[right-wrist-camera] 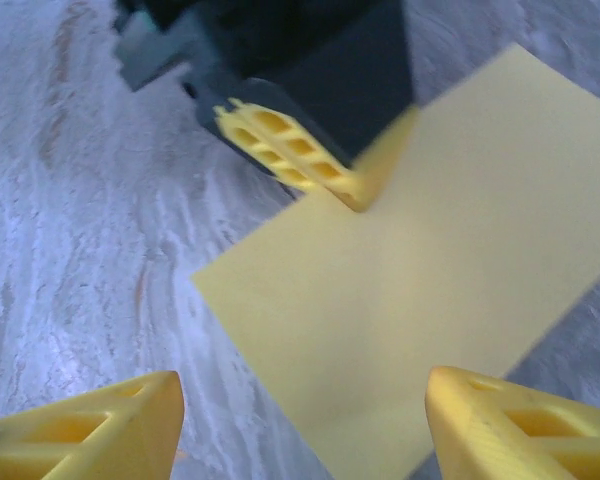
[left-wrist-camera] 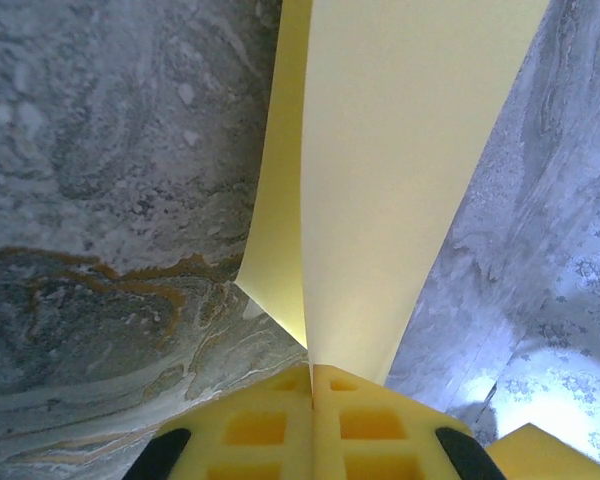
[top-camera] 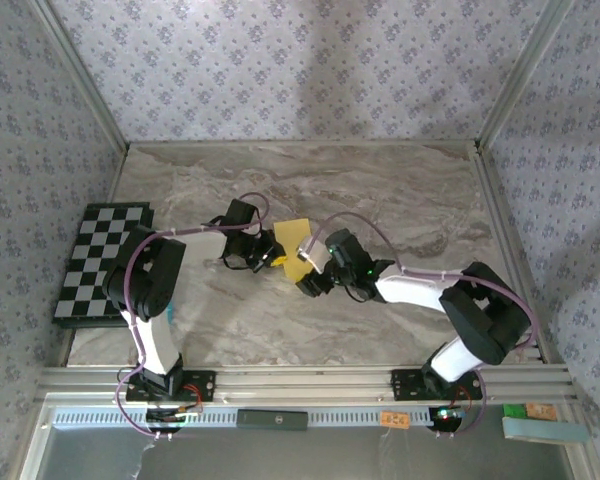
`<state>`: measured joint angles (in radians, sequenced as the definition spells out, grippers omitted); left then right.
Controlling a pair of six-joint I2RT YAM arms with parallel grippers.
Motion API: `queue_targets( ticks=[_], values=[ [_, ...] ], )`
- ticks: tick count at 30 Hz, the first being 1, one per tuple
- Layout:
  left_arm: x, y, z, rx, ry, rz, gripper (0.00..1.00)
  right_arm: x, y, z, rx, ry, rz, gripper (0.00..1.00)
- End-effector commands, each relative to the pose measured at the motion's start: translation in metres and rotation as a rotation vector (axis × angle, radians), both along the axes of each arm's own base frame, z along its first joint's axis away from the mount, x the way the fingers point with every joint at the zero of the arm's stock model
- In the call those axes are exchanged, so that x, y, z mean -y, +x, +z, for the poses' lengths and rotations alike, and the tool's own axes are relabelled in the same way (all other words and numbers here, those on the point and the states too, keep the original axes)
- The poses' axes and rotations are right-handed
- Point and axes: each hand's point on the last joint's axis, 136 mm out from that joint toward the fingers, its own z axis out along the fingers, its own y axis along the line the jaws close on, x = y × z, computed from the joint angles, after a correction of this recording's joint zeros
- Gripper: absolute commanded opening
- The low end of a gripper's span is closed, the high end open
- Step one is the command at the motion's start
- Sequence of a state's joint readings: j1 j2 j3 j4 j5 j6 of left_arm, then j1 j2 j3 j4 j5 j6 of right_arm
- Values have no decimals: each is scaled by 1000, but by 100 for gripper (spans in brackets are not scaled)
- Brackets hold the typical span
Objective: Fold a paper plane with a square sheet of paper (pick it up from the middle)
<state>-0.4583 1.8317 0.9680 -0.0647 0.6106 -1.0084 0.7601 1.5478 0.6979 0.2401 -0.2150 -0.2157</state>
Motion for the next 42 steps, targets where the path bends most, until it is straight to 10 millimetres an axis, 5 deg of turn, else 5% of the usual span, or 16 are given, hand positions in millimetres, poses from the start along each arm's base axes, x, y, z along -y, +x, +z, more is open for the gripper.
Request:
queue_targets(
  ticks=[1, 14, 33, 42],
  values=[
    [6, 5, 21, 27, -37, -10, 5, -15, 3, 0, 149, -33, 82, 67],
    [5, 4, 20, 21, -36, -11, 5, -26, 26, -31, 208, -92, -1, 62],
    [4, 2, 13, 8, -21, -12, 5, -28, 20, -11, 231, -37, 14, 46],
    [3, 2, 12, 7, -18, -12, 5, -32, 13, -14, 202, -32, 54, 27]
  ],
)
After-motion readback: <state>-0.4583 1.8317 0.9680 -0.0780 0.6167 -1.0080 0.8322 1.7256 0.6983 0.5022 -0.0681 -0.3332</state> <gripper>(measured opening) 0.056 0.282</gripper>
